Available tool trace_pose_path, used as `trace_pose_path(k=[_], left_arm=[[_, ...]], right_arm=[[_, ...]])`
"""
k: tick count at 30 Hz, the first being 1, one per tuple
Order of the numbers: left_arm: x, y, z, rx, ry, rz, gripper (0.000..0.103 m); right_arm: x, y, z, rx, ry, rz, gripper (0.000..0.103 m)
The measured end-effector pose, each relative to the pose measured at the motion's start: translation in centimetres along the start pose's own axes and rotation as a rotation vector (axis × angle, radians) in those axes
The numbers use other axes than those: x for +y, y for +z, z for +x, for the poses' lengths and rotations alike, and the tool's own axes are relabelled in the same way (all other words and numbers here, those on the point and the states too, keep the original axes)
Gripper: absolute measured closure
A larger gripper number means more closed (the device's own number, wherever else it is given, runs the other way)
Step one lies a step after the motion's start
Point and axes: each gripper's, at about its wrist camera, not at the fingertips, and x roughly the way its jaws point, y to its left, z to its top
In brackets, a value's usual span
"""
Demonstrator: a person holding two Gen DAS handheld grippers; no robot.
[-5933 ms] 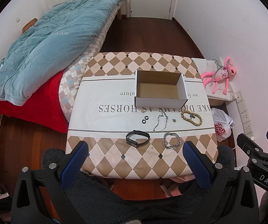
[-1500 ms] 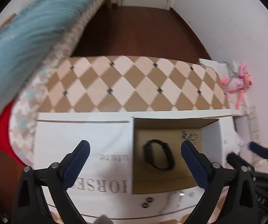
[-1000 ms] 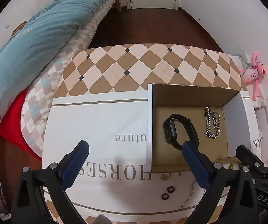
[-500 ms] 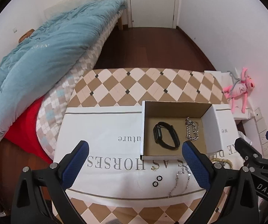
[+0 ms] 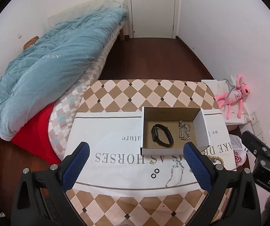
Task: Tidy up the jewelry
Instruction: 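Lift both tools up and away from the box, then grasp the wooden bead bracelet with the right tool while the left tool reaches a black ring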
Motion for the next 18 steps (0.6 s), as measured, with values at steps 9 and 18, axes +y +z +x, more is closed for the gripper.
trace_pose_path(k=[9, 18], left_arm=[[0.2, -1.9, 1.2, 0.006, 0.047, -0.03, 0.001], [1.0, -6.8, 9.6, 0.163, 0.198, -0.063, 0.001]], right_arm=[[-2.2, -2.3, 0.8, 0.073, 0.053, 0.094, 0.001], [-8.4, -9.0, 11.8, 0.321, 0.015, 0.327, 0.024]])
